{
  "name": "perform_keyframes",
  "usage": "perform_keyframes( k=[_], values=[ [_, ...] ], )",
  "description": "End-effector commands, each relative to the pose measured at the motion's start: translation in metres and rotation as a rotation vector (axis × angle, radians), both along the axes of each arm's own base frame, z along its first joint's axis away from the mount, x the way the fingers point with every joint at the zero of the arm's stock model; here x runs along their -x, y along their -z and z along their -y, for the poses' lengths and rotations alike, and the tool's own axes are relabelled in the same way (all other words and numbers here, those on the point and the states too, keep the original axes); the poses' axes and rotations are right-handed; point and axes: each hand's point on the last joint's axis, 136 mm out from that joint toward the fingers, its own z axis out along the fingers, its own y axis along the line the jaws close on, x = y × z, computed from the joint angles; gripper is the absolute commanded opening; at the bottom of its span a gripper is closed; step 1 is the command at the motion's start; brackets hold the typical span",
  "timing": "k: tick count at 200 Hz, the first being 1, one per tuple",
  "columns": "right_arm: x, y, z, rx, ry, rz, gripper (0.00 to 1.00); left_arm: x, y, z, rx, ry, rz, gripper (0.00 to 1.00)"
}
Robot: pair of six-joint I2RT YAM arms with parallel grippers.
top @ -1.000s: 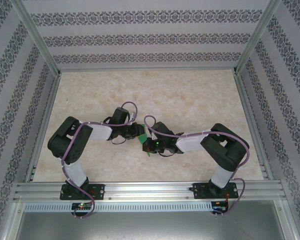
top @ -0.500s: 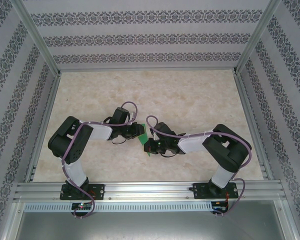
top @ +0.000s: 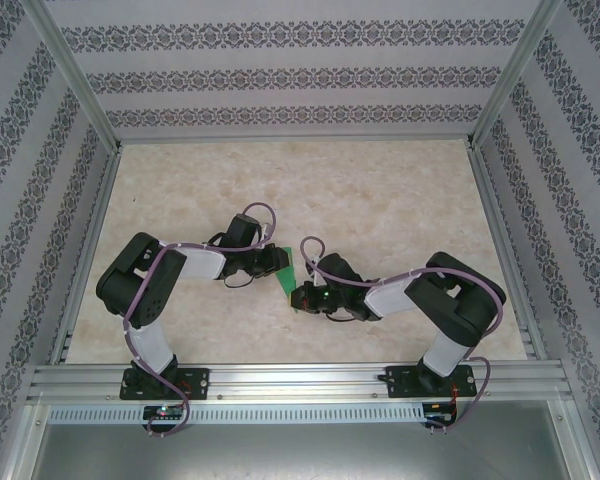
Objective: Fold a paper plane with a square sheet of paper (pick it up from the middle)
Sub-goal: Fold the wing for the fifth time at the center of the table.
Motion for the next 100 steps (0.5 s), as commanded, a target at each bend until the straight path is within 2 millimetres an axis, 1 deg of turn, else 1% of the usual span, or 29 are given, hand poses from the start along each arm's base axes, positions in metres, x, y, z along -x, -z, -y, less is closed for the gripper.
perform_keyframes(
  k=[1, 20, 44, 67, 81, 100],
  values=[
    [0.041, 0.036, 0.030, 0.149, -0.033, -0.131, 0.00, 0.011, 0.043, -0.027, -0.172, -0.061, -0.084, 0.23],
    [0.045, 0.035, 0.033, 0.148, -0.038, -0.130, 0.00, 0.011, 0.043, -0.029, -0.177, -0.064, -0.085, 0.23],
    [0.050, 0.036, 0.037, 0.155, -0.040, -0.133, 0.00, 0.011, 0.040, -0.026, -0.168, -0.050, -0.080, 0.22],
    [0.047, 0.031, 0.039, 0.148, -0.025, -0.115, 0.00, 0.009, 0.035, -0.023, -0.155, -0.040, -0.065, 0.23],
    [0.040, 0.018, 0.035, 0.118, -0.004, -0.085, 0.00, 0.008, 0.033, -0.022, -0.155, -0.033, -0.060, 0.23],
    [0.016, -0.009, 0.026, 0.068, 0.066, -0.016, 0.00, 0.008, 0.033, -0.021, -0.151, -0.027, -0.058, 0.23]
  ],
)
